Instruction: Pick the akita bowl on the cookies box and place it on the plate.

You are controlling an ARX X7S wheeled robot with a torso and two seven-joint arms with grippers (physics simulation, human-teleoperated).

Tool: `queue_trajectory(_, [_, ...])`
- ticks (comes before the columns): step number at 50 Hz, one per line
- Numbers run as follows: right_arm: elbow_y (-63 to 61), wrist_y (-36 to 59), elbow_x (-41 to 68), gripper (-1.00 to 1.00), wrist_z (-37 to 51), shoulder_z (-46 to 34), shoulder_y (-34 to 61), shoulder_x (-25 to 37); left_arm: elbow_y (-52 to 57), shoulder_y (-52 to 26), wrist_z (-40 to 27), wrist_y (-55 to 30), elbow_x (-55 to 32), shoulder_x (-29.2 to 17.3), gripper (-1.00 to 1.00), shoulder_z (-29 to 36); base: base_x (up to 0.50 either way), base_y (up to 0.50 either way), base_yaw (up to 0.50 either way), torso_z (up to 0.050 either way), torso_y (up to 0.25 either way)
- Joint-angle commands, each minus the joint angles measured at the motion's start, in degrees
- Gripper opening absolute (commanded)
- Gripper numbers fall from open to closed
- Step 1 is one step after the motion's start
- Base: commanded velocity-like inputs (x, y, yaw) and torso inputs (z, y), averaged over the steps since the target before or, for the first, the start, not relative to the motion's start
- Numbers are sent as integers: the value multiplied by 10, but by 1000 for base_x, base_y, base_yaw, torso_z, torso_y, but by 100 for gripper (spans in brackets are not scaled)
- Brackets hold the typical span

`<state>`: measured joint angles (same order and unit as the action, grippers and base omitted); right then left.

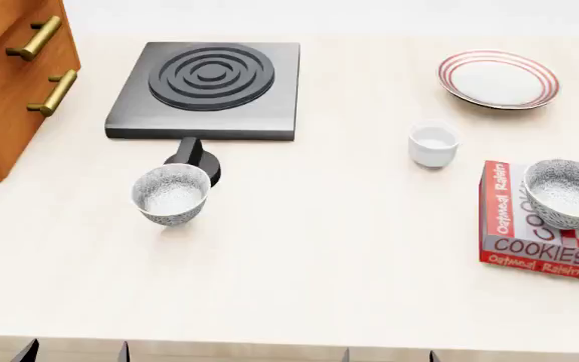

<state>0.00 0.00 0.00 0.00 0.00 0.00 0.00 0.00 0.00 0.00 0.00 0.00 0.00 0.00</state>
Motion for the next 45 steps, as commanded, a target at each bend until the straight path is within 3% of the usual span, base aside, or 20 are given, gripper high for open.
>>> queue_trajectory(1, [0,-7,15,100,8,-9,-2,9,1,1,-12,1,-8,-9,100,10,0,0,0,0,0])
queue_trajectory(13, [-3,-20,30,100,36,-32,-7,28,-1,-3,-40,-4,-31,-27,100,29,0,0,0,0,0])
queue_trajectory(14, [-115,-50,-210,100,344,-33,35,12,37,11,-39,-30,-54,-31,100,20,0,0,0,0,0])
queue_trajectory(15, [-3,-18,10,100,8,-4,-7,5,0,-2,-13,-5,-8,-5,100,3,0,0,0,0,0])
queue_trajectory(33, [-64,-30,18,100,54,-40,-29,39,55,12,-82,9,16,-37,100,42,4,0,0,0,0])
queue_trajectory(45, [-188,1,21,100,65,-41,-44,61,169,20,-89,-42,4,-51,100,45,460,0,0,0,0])
